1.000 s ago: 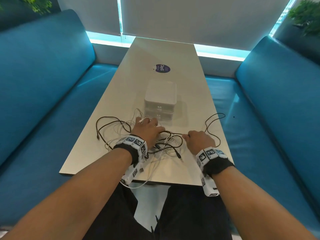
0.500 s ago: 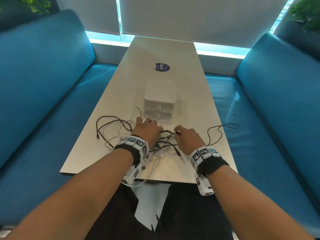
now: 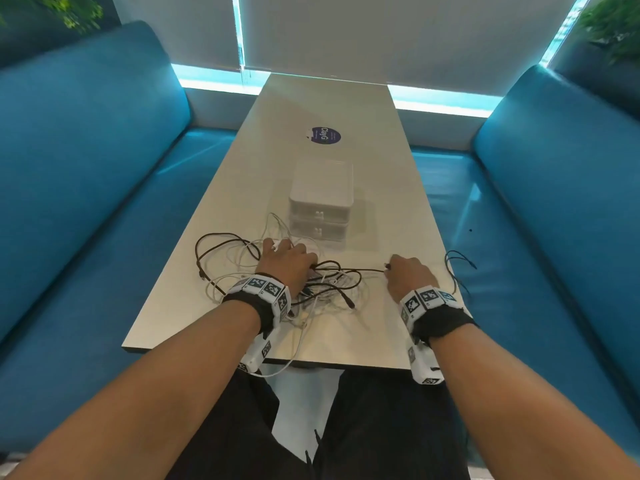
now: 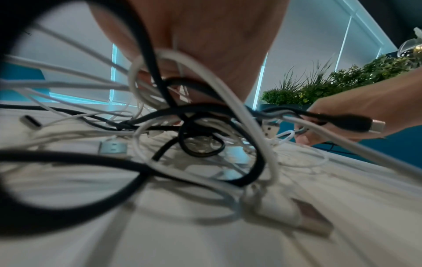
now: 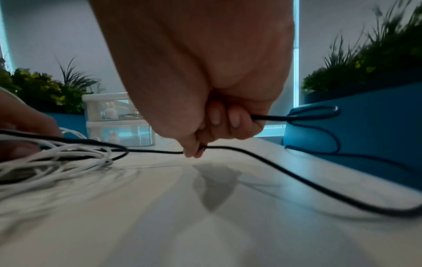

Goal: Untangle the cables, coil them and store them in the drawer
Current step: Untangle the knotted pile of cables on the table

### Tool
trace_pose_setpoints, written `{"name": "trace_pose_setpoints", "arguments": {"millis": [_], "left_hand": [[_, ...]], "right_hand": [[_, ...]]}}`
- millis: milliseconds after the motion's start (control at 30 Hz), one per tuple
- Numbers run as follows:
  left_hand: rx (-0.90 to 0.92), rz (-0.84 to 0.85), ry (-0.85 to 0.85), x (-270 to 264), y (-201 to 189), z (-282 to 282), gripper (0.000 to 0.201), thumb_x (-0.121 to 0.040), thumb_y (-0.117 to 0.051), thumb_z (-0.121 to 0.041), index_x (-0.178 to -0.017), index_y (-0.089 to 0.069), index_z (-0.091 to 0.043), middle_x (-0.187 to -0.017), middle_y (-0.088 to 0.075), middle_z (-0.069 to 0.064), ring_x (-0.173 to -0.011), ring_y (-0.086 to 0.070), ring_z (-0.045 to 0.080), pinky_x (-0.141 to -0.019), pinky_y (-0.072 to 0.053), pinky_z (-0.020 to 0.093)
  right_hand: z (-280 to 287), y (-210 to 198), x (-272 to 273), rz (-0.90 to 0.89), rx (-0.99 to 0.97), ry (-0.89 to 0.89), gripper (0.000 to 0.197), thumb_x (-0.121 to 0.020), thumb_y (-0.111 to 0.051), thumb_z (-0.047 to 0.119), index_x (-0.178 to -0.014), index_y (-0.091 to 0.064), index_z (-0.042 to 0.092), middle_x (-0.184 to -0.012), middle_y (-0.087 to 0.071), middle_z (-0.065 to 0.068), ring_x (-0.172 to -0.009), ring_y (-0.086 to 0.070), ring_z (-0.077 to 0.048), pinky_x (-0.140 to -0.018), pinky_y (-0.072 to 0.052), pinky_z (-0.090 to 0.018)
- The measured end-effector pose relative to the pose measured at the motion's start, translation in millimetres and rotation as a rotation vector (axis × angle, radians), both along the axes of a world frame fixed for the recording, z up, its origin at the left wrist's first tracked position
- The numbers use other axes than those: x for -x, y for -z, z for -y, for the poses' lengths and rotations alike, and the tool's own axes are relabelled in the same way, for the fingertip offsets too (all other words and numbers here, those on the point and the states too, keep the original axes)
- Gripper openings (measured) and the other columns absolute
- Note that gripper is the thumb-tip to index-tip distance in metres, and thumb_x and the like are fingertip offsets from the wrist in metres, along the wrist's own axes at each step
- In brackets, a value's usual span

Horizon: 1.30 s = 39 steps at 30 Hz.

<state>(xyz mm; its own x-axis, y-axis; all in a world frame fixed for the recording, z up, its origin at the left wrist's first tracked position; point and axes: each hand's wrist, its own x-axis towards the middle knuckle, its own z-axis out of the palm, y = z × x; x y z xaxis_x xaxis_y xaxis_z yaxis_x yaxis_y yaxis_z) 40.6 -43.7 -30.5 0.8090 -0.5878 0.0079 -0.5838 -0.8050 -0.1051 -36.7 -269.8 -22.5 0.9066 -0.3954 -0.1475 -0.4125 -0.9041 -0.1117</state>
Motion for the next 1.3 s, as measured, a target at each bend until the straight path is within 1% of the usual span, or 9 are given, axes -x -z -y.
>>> {"name": "trace_pose_setpoints", "arguments": {"millis": [200, 267, 367, 500, 733, 900, 1067, 1200, 1300], "left_hand": [[0.001, 0.02, 0.004, 3.9, 1.0, 3.9, 0.02, -0.101, -0.044, -0.033, -0.114, -0.059, -0.032, -0.118, -0.06, -0.003, -0.118, -0.049, 0.027, -0.1, -0.03, 0.051], [0.007, 0.023, 0.0, 5.2, 1.2, 2.2, 0.021, -0.102, -0.043, -0.034, -0.114, -0.06, -0.032, -0.118, -0.06, -0.003, -0.117, -0.05, 0.027, -0.1, -0.03, 0.051], [0.007, 0.027, 0.001, 6.3, 0.3, 3.7, 0.022, -0.101, -0.043, -0.034, -0.115, -0.06, -0.031, -0.119, -0.06, -0.003, -0.118, -0.049, 0.027, -0.1, -0.029, 0.05], [-0.013, 0.017, -0.002, 6.6, 1.5, 3.1, 0.023, -0.102, -0.042, -0.035, -0.117, -0.059, -0.03, -0.12, -0.059, -0.002, -0.119, -0.049, 0.028, -0.101, -0.029, 0.051], [-0.004, -0.005, 0.018, 2.0, 2.9, 0.3, 0.026, -0.1, -0.044, -0.04, -0.121, -0.059, -0.035, -0.123, -0.059, -0.003, -0.12, -0.049, 0.028, -0.102, -0.028, 0.053], [-0.023, 0.0, 0.016, 1.4, 3.7, -2.9, 0.027, -0.1, -0.045, -0.028, -0.121, -0.059, -0.037, -0.122, -0.058, -0.005, -0.119, -0.048, 0.026, -0.1, -0.027, 0.053], [-0.063, 0.019, 0.033, 3.9, -3.4, 0.2, 0.029, -0.098, -0.048, -0.023, -0.119, -0.063, -0.036, -0.116, -0.061, -0.004, -0.116, -0.05, 0.026, -0.098, -0.027, 0.051], [-0.082, 0.04, 0.035, 7.5, -6.6, -1.9, 0.025, -0.095, -0.053, -0.021, -0.114, -0.065, -0.034, -0.11, -0.063, -0.004, -0.113, -0.052, 0.026, -0.096, -0.026, 0.05], [-0.086, 0.073, 0.053, 11.3, -10.1, 2.4, 0.026, -0.091, -0.058, -0.017, -0.114, -0.062, -0.03, -0.114, -0.061, -0.003, -0.113, -0.053, 0.024, -0.096, -0.027, 0.049]], "right_hand": [[-8.6, -2.0, 7.4, 0.041, -0.009, 0.025, 0.021, -0.098, -0.044, 0.021, -0.116, -0.048, 0.012, -0.11, -0.061, -0.013, -0.099, -0.062, -0.035, -0.072, -0.041, -0.035], [-21.9, -4.9, 5.1, 0.103, -0.075, -0.013, 0.025, -0.096, -0.045, 0.023, -0.12, -0.047, 0.014, -0.107, -0.061, -0.014, -0.096, -0.062, -0.037, -0.074, -0.045, -0.037], [-40.0, -7.5, -0.3, 0.149, -0.163, -0.141, 0.026, -0.098, -0.046, 0.03, -0.119, -0.057, 0.02, -0.105, -0.064, -0.014, -0.093, -0.062, -0.036, -0.08, -0.053, -0.04], [-52.2, 0.6, -8.7, 0.111, -0.184, -0.249, 0.023, -0.098, -0.051, 0.032, -0.114, -0.065, 0.022, -0.106, -0.068, -0.012, -0.095, -0.062, -0.032, -0.079, -0.052, -0.037], [-38.8, -6.6, -6.9, 0.123, -0.173, -0.187, 0.02, -0.098, -0.052, 0.031, -0.107, -0.065, 0.018, -0.1, -0.067, -0.013, -0.091, -0.063, -0.035, -0.074, -0.05, -0.036], [-2.2, -9.6, 6.6, 0.009, 0.008, -0.007, 0.02, -0.096, -0.048, 0.023, -0.108, -0.064, 0.018, -0.105, -0.065, -0.01, -0.093, -0.065, -0.033, -0.077, -0.052, -0.036], [-10.2, -6.3, 7.2, -0.028, 0.068, 0.004, 0.017, -0.095, -0.048, 0.016, -0.105, -0.061, 0.012, -0.109, -0.062, -0.01, -0.101, -0.063, -0.032, -0.076, -0.044, -0.034], [-20.9, -6.7, 6.0, -0.004, 0.053, -0.042, 0.023, -0.096, -0.046, 0.018, -0.114, -0.059, 0.016, -0.112, -0.063, -0.01, -0.101, -0.063, -0.031, -0.076, -0.046, -0.035], [-29.3, -6.1, 5.9, 0.046, -0.083, -0.105, 0.033, -0.098, -0.047, 0.03, -0.13, -0.056, 0.028, -0.119, -0.061, -0.01, -0.106, -0.062, -0.033, -0.087, -0.051, -0.04]]}}
